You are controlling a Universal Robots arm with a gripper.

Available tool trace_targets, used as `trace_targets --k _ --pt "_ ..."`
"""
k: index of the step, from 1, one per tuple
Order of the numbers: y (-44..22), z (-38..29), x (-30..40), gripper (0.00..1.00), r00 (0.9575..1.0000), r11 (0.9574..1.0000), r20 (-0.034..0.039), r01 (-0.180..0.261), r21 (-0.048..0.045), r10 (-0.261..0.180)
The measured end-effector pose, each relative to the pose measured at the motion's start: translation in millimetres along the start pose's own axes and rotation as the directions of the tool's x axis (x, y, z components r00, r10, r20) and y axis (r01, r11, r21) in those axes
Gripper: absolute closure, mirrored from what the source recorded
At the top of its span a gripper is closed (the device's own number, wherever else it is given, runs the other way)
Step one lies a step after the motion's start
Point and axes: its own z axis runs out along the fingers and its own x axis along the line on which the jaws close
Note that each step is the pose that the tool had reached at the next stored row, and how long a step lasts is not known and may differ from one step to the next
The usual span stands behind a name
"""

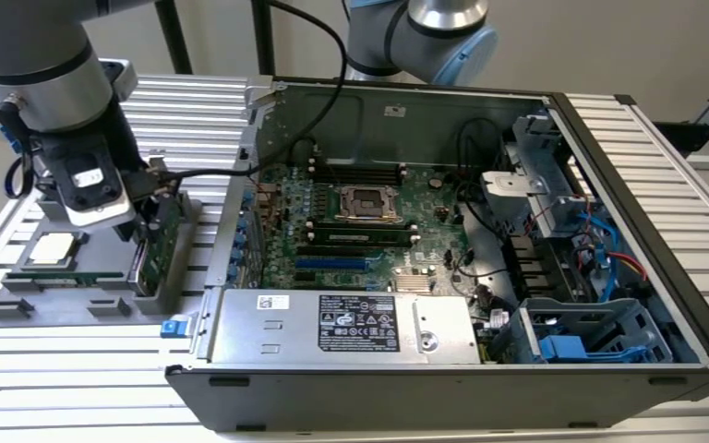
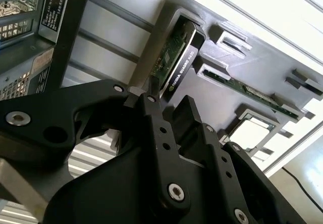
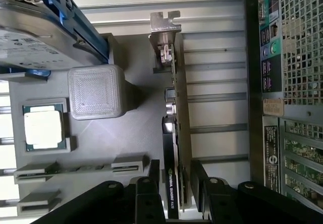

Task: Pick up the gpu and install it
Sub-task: 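Pick up the gpu and move the gpu toward the slot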

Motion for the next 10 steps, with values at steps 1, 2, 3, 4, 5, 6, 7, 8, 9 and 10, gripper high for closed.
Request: trace_targets --k 1,2,3,4,5,6,7,8,9,10 --pt "0.0 0.4 0.0 0.0 1.0 1.0 -0.0001 0.0 0.0001 0.0" --pt "-0.1 0.8 0.0 0.0 1.0 1.0 -0.0001 0.0 0.0001 0.0" --pt "-0.1 1.1 0.1 0.0 1.0 1.0 -0.0001 0.0 0.0001 0.0" --pt "-0.1 1.6 0.0 0.0 1.0 1.0 -0.0001 0.0 0.0001 0.0" --pt "-0.1 2.0 0.1 0.0 1.0 1.0 -0.0001 0.0 0.0001 0.0" --pt "-0.1 2.5 0.1 0.0 1.0 1.0 0.0 0.0 0.0 0.0" --pt "-0.1 3.0 0.0 0.0 1.0 1.0 0.0 0.0 0.0 0.0" --pt "0.0 3.6 0.1 0.0 1.0 1.0 0.0 0.0 -0.0001 0.0" --pt "0.0 4.3 0.2 0.0 1.0 1.0 0.0 0.0 0.0 0.0" --pt "0.1 4.8 0.1 0.0 1.0 1.0 0.0 0.0 0.0 0.0"
